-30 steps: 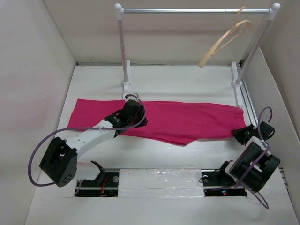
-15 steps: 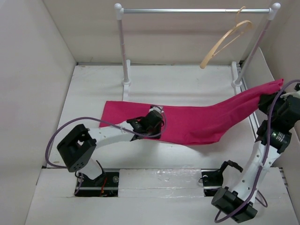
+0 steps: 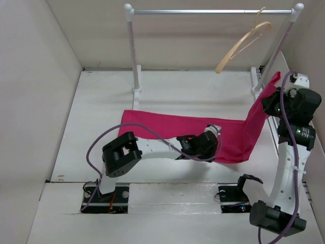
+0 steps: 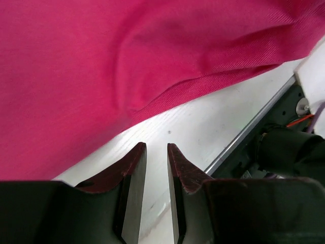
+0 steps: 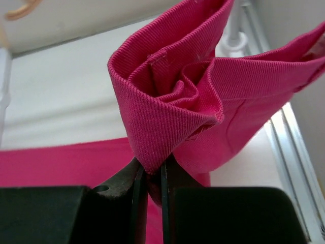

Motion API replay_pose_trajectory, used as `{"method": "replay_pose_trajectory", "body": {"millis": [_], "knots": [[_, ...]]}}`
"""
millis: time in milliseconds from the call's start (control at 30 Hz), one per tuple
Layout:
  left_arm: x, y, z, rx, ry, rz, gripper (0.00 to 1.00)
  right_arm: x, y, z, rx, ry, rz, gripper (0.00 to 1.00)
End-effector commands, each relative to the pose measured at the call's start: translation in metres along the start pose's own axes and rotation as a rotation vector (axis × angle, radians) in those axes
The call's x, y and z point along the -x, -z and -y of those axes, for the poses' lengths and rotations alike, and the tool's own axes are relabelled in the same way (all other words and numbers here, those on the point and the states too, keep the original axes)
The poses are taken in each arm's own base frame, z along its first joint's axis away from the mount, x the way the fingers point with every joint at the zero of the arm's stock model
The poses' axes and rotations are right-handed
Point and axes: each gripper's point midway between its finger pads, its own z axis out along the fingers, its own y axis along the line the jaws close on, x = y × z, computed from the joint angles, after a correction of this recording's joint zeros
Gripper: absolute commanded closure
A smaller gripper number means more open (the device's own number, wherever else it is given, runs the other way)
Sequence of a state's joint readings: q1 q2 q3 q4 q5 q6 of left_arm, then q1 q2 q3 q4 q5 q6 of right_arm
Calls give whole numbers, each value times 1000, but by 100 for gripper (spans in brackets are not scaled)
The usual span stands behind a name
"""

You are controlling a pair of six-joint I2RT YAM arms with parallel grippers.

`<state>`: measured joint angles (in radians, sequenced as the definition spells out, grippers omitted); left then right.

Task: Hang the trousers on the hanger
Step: Fold the trousers

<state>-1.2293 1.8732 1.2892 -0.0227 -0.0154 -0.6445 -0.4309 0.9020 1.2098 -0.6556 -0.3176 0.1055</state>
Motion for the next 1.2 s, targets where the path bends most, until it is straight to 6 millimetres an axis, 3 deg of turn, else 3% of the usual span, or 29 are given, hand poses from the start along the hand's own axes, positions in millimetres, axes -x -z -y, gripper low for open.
{"method": "replay_pose_trajectory", "body": {"millis": [0,200,367,433,467,500,533,567,600,633,667,700,733,767,800,833,867,900,967,1000,1033,1067,1100,1133,1167], "knots": [[-13,-24,5,10,7,-38,80,47,17,-42,102,79,134,100],[-48,-51,-23,118,18,-126,80,77,39,-107,267,100,202,100],[-47,-41,-26,128,46,-106,81,88,54,-158,392,83,230,100],[-19,-11,-13,88,57,-11,81,85,56,-188,458,91,214,100],[-26,2,-24,104,62,-3,81,85,56,-198,470,93,214,100],[7,39,-15,86,74,118,81,85,54,-205,463,90,221,100],[15,59,-23,114,85,169,81,73,54,-232,522,109,183,100],[6,79,-45,182,99,178,81,73,56,-245,546,117,180,100],[40,126,-52,201,148,328,80,73,55,-257,559,113,189,100],[54,150,-74,256,196,390,80,64,64,-281,621,128,175,100],[48,174,-101,336,222,404,80,51,54,-301,632,146,142,100],[74,228,-113,344,316,573,80,52,55,-318,661,140,154,100],[82,257,-137,404,373,648,80,44,51,-336,689,151,137,100],[84,285,-151,436,410,699,79,16,43,-368,728,187,84,100],[95,333,-161,424,471,839,79,15,44,-389,766,182,93,100],[100,358,-168,435,500,905,78,4,42,-409,797,190,77,100],[106,401,-175,440,550,1017,77,-24,36,-447,850,221,41,100],[108,418,-176,437,569,1057,75,-42,35,-468,879,238,16,99],[112,447,-177,451,591,1113,66,-84,31,-507,947,278,-49,75],[113,452,-178,465,593,1121,63,-157,22,-530,982,359,-193,57],[113,454,-180,471,613,1124,58,-162,32,-549,1031,361,-214,53],[109,457,-183,497,621,1118,56,-185,34,-555,1041,389,-261,45],[109,455,-184,506,623,1113,53,-231,43,-557,1040,458,-353,41],[108,453,-185,511,622,1110,44,-246,46,-552,1018,493,-385,38],[106,447,-187,518,627,1106,41,-258,48,-543,998,520,-416,35]]}}
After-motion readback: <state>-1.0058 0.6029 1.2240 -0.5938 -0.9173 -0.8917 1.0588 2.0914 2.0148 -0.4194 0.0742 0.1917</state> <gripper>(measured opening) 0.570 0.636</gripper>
